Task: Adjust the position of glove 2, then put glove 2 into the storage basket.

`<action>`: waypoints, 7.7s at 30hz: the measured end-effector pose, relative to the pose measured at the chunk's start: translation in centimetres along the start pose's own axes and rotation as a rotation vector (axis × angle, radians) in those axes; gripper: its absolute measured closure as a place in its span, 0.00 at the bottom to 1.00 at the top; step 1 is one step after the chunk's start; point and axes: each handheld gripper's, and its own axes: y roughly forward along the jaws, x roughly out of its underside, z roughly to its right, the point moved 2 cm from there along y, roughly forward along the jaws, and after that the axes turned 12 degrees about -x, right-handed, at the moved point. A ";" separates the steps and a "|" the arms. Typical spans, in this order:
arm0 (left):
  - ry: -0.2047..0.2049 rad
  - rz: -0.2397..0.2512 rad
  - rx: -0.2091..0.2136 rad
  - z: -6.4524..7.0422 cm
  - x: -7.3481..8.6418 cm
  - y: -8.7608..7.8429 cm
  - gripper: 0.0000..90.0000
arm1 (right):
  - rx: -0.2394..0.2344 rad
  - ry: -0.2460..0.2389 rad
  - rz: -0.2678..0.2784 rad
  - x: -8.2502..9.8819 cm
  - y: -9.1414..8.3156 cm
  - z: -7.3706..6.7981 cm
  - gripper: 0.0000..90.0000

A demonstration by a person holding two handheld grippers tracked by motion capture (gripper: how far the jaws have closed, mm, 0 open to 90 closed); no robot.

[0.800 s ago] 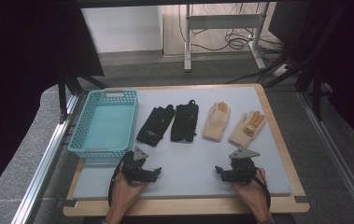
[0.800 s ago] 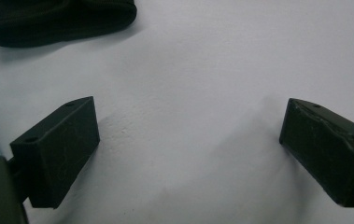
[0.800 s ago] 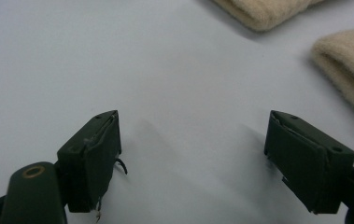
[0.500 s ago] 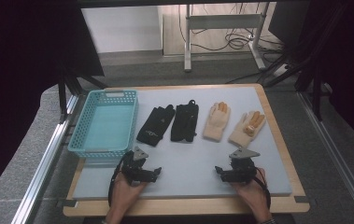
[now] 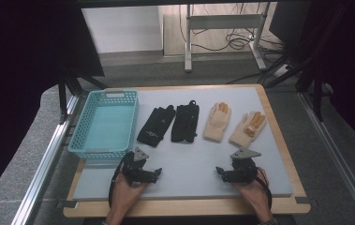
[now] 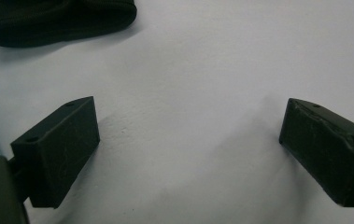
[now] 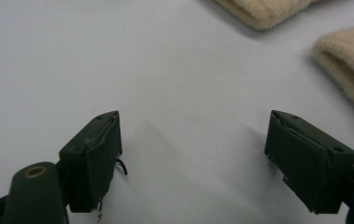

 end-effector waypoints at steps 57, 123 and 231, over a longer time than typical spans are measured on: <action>0.000 0.000 0.001 0.0 0.0 0.0 0.06 | -0.098 -0.036 0.015 -12.8 7.8 2.6 0.58; -0.005 0.002 -0.001 0.0 0.0 0.0 0.06 | -0.230 -0.028 -0.004 -6.9 4.0 -5.6 0.84; 0.002 -0.001 0.002 0.0 0.0 0.0 0.06 | -0.319 -0.199 -0.022 -19.4 8.0 -4.0 0.97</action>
